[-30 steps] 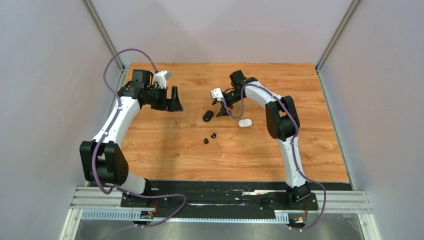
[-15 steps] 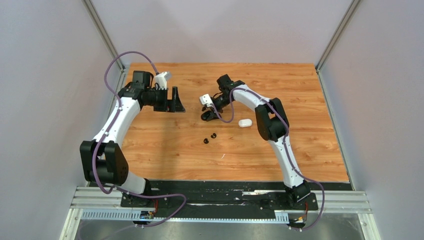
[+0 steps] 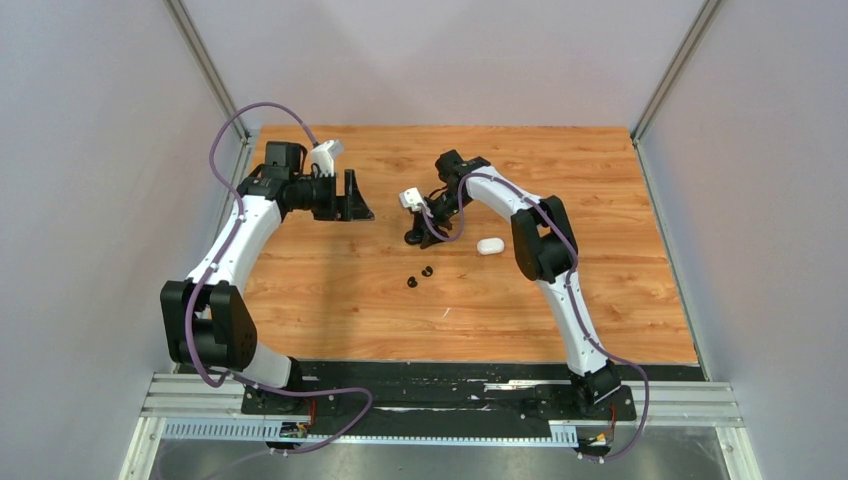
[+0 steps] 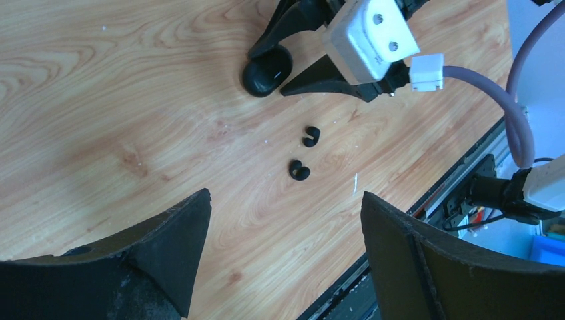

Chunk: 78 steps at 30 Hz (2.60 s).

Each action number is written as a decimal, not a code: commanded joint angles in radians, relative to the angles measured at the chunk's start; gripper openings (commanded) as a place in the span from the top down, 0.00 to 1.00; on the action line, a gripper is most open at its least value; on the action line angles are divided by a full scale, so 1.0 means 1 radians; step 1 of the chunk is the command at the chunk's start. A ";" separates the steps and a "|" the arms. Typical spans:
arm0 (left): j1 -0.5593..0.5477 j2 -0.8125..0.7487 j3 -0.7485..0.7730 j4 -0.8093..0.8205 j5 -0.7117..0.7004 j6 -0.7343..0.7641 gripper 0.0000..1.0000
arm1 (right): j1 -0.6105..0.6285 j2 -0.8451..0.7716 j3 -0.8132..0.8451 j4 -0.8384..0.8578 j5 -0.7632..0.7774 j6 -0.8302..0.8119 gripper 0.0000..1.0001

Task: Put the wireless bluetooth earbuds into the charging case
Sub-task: Pick up the charging case at the center of the board.

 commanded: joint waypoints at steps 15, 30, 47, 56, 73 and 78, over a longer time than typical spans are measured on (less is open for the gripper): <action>0.003 0.053 -0.063 0.265 0.083 -0.119 0.16 | 0.006 -0.121 -0.192 0.257 0.153 0.341 0.75; -0.114 0.114 -0.145 0.928 0.299 -0.317 0.19 | 0.023 -0.638 -0.478 0.695 0.168 0.554 0.77; -0.121 0.201 -0.121 1.143 0.362 -0.491 0.46 | 0.056 -0.681 -0.524 0.755 0.200 0.552 0.76; -0.127 0.212 -0.107 1.119 0.364 -0.484 0.46 | 0.066 -0.684 -0.516 0.795 0.226 0.583 0.76; -0.134 0.229 -0.090 1.118 0.384 -0.484 0.54 | 0.087 -0.695 -0.513 0.845 0.249 0.599 0.76; -0.134 0.228 -0.095 1.134 0.389 -0.489 0.80 | 0.092 -0.695 -0.525 0.843 0.251 0.594 0.73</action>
